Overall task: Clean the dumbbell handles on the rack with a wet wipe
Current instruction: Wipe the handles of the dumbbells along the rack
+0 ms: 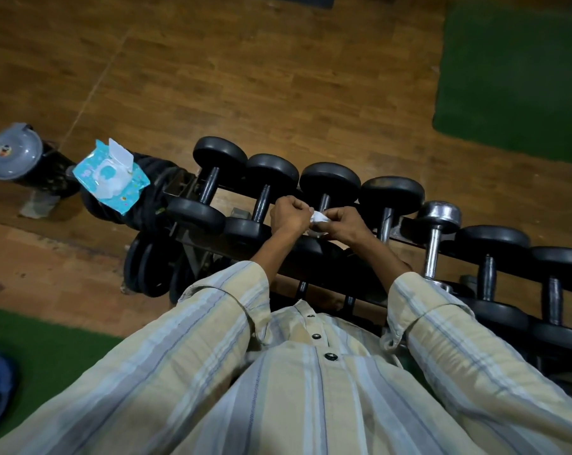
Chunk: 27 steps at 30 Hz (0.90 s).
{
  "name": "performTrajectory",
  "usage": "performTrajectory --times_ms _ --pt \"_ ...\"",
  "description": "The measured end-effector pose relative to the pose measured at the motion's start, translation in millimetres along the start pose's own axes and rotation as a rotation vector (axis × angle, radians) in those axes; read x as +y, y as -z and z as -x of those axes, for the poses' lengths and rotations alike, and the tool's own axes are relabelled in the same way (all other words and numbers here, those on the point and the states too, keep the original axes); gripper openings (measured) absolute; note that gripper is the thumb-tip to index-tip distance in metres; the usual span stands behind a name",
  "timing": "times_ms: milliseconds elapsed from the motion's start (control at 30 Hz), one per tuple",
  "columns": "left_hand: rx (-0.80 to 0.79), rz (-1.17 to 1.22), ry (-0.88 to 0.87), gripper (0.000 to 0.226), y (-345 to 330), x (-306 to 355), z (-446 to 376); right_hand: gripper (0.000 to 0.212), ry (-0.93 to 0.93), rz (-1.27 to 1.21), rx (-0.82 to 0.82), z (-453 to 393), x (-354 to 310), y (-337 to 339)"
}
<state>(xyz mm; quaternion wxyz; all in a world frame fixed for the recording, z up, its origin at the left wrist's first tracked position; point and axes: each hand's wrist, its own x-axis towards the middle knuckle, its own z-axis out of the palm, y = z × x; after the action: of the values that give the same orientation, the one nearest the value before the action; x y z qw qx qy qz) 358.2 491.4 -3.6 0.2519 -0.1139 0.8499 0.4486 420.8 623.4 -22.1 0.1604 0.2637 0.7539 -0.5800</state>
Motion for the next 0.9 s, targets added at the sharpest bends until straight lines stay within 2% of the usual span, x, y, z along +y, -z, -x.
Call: performTrajectory --times_ms 167,300,467,700,833,900 --pt "-0.014 -0.013 0.014 0.021 1.3 0.3 -3.5 0.032 0.048 0.284 0.131 -5.5 5.6 0.6" --pt "0.015 -0.053 0.018 0.022 4.1 -2.0 -3.6 0.018 0.071 0.508 0.150 -0.4 3.8 3.7" --pt "-0.002 -0.084 0.029 0.016 5.2 -4.9 -3.4 0.017 0.097 0.474 0.043 1.3 4.5 2.7" --pt "-0.026 -0.127 0.040 0.007 4.1 -7.6 -1.9 0.011 -0.062 0.487 -0.108 -3.6 -4.6 15.5" --pt "-0.019 -0.149 0.034 0.004 2.0 -7.8 -4.9 0.031 -0.114 0.493 -0.089 -3.6 -7.6 14.6" --pt "-0.015 -0.158 0.031 0.005 1.3 -8.1 -6.5 0.027 -0.137 0.486 -0.056 -4.2 -6.7 13.4"
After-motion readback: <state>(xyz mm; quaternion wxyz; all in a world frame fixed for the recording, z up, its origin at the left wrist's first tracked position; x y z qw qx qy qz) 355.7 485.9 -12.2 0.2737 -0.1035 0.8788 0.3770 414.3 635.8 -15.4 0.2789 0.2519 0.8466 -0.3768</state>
